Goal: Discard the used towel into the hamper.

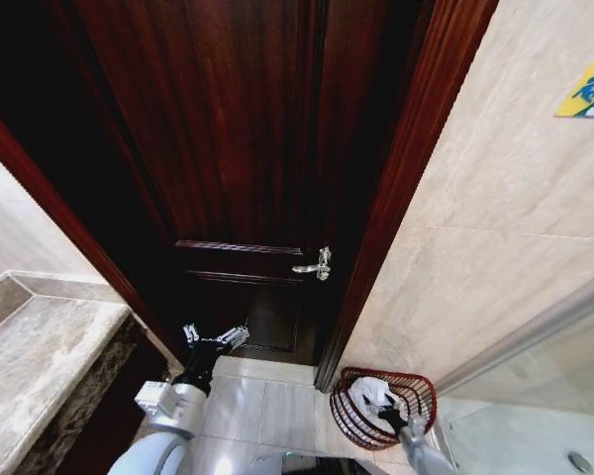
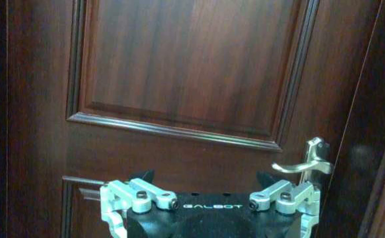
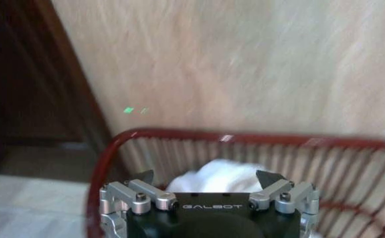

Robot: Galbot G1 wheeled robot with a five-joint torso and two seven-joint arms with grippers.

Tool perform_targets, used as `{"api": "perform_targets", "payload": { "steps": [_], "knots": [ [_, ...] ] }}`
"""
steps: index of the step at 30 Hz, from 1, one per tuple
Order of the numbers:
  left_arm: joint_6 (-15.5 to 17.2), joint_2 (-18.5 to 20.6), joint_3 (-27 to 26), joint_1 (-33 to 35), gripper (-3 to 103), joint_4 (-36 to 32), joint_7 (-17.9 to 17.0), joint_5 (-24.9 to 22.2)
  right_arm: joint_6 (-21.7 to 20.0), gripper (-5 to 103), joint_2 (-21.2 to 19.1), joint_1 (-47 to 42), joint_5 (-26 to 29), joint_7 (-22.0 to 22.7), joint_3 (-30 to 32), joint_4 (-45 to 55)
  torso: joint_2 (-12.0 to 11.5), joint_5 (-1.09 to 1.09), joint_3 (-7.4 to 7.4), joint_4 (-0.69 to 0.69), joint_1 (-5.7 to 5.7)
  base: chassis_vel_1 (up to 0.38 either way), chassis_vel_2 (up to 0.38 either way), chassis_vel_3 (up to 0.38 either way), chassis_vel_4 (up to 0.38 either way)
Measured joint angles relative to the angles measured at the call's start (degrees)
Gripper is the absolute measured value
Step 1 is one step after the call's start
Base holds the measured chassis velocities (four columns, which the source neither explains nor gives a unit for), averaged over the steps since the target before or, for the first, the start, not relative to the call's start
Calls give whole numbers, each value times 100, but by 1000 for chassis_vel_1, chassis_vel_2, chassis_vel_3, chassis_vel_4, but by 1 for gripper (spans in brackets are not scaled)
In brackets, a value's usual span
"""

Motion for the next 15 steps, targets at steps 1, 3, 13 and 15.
{"api": "perform_targets", "payload": {
  "steps": [1,3,13,15],
  "knots": [
    [0,0,0,0,100,0,0,0,227,100,9,-53,-4,154,15,46,0,0,0,0,0,0,0,0,0],
    [0,0,0,0,100,0,0,0,554,100,44,-129,-10,334,30,127,0,0,0,0,0,0,0,0,0],
    [0,0,0,0,100,0,0,0,1021,100,453,-1250,376,917,-75,2132,-1,-1,0,0,0,0,0,0,0],
    [0,0,0,0,100,0,0,0,808,100,521,-1616,632,989,-150,2808,-1,1,0,0,0,0,0,0,0]
  ]
}}
